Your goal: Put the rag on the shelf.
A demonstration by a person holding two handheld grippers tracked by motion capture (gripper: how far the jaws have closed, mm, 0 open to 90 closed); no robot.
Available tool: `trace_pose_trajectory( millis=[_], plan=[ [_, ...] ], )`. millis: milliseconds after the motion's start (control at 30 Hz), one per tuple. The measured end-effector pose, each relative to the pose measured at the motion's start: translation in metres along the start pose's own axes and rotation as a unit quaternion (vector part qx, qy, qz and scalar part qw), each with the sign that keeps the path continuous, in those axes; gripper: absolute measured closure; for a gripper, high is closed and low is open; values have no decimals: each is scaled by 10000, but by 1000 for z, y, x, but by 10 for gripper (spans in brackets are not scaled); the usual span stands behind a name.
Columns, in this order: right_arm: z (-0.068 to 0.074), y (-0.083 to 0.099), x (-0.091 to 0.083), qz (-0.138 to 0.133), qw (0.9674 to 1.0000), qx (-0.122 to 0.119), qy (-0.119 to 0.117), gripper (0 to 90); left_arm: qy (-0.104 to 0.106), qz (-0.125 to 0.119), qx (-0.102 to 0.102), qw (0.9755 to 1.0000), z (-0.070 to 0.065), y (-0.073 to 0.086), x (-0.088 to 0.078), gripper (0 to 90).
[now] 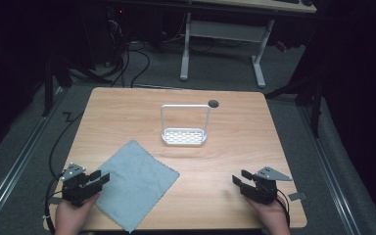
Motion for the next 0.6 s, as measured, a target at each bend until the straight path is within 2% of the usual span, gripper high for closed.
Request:
trace_pose_trajectory(
  millis=[167,267,333,400,433,467,500,533,600],
  plan=[
    [-2,1,0,12,10000,-12,20,512,9,35,27,10000,-1,1,2,577],
    [-2,1,-1,6,10000,-2,26,511,62,89,112,9999,-4,2,4,584],
    [-2,1,0,11,10000,8,22,511,219,132,202,9995,-9,3,5,650],
    [-2,1,1,18,10000,-4,16,511,371,241,439,9981,-19,5,6,758],
    [-1,2,2,47,10000,3,4,510,376,313,600,9970,-24,7,8,850],
    [-1,2,2,59,10000,-13,-3,510,301,503,813,9950,-31,10,11,877],
    [-1,2,2,59,10000,-13,-3,510,301,503,813,9950,-31,10,11,900],
    [-1,2,3,77,10000,-39,-9,510,309,622,883,9937,-35,13,14,900],
    [0,3,2,92,10000,-19,-21,510,243,913,1078,9897,-41,20,21,900]
  ],
)
Point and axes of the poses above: each handheld gripper's, and its own axes: x roughly forward along the jaws, y roughly out of its underside, z roughly to its left, the point moved 9 cm from there along x, roughly forward along the jaws, and after that the axes turned 5 degrees about x, right-handed, at the moved point
